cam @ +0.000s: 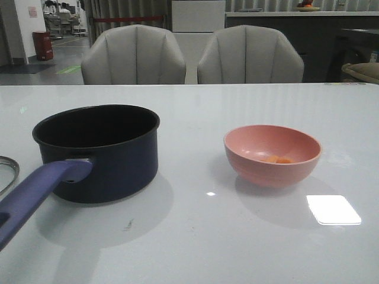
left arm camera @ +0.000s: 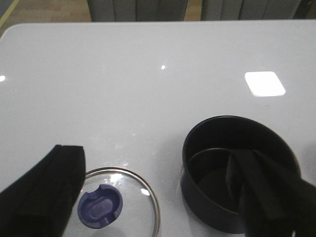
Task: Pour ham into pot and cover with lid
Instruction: 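Release the lid and move the right gripper toward the pink bowl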
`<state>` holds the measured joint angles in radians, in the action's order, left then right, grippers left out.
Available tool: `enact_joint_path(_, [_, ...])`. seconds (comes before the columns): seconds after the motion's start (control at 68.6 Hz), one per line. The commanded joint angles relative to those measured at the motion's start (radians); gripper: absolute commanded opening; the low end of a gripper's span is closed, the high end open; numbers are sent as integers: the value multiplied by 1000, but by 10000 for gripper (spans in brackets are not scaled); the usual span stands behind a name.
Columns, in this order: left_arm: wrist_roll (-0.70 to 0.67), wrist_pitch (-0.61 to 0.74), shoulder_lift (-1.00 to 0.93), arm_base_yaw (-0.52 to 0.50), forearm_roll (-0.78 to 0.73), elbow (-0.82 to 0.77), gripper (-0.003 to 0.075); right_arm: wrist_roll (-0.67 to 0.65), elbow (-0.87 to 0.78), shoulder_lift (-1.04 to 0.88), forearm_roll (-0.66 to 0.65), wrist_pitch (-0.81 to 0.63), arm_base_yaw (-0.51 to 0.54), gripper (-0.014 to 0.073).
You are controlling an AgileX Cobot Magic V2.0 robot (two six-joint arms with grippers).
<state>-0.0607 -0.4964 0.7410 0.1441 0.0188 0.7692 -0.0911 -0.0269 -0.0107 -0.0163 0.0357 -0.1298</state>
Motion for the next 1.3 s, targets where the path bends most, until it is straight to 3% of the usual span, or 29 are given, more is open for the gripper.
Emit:
enact_joint_path(0.0, [0, 110, -119, 37, 18, -41, 617, 3, 6, -20, -10, -84, 1, 178])
enact_joint_path(0.189, [0, 148, -341, 105, 18, -183, 617, 3, 6, -20, -10, -84, 1, 178])
enact_joint_path(0.437, [0, 143, -546, 118, 18, -337, 617, 3, 6, -20, -10, -84, 1, 178])
enact_joint_path(0.685, [0, 151, -591, 118, 22, -397, 617, 3, 6, -20, -10, -96, 1, 178])
enact_joint_path(0.831, [0, 144, -591, 118, 22, -397, 617, 15, 19, -19, -11, -197, 1, 178])
enact_joint_path(1.122, [0, 146, -591, 118, 33, -397, 617, 15, 322, 201, -10, 175, 1, 178])
enact_joint_path(1.283, [0, 153, -591, 118, 33, -397, 617, 14, 338, 293, -10, 209, 1, 178])
